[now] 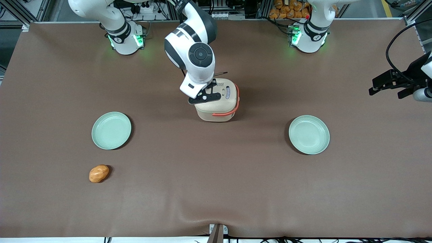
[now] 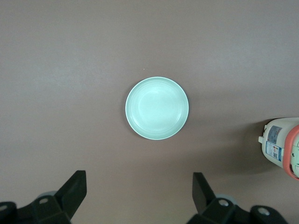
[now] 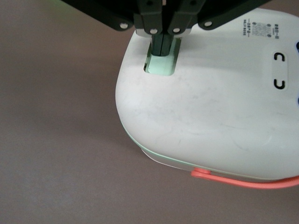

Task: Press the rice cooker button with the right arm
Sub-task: 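Lift the right gripper off the cooker and withdraw it sideways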

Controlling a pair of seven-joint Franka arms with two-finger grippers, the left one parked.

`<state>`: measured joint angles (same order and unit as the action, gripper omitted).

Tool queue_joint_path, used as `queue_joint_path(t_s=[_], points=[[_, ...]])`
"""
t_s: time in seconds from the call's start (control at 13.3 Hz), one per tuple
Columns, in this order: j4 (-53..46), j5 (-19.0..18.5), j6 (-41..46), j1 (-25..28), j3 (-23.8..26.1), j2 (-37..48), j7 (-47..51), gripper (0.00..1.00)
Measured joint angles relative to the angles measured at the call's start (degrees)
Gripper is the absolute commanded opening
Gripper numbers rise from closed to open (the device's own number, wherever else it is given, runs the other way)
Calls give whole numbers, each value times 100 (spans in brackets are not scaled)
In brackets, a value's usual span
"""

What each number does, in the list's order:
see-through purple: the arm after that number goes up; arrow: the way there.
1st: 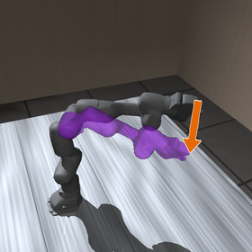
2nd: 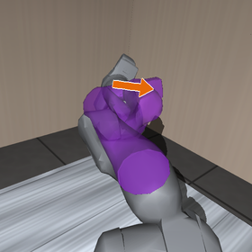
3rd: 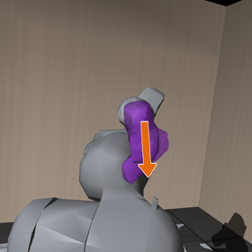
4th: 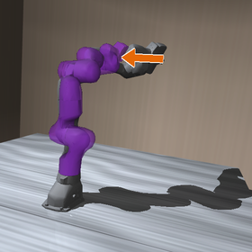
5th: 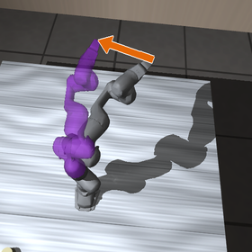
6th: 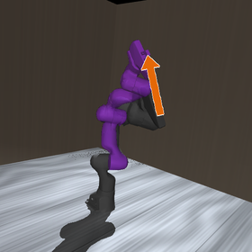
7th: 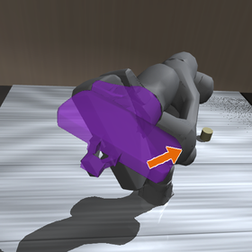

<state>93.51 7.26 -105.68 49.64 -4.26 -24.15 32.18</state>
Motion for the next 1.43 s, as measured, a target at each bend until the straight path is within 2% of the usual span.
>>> queue_joint_path(t_s=[0.07,0.15,0.22,0.45,0.67,0.97,1.43], points=[[-2,0,0,0,-2,-1,4,27],[-8,4,0,0,-8,-2,7,77],[-25,9,0,-1,-20,0,8,100],[-191,11,37,-44,-99,146,14,100],[-330,12,302,-361,-165,631,18,100],[-351,2,702,-1323,-198,1294,-253,100],[-357,-206,1093,-2921,-219,1820,-1920,100]])
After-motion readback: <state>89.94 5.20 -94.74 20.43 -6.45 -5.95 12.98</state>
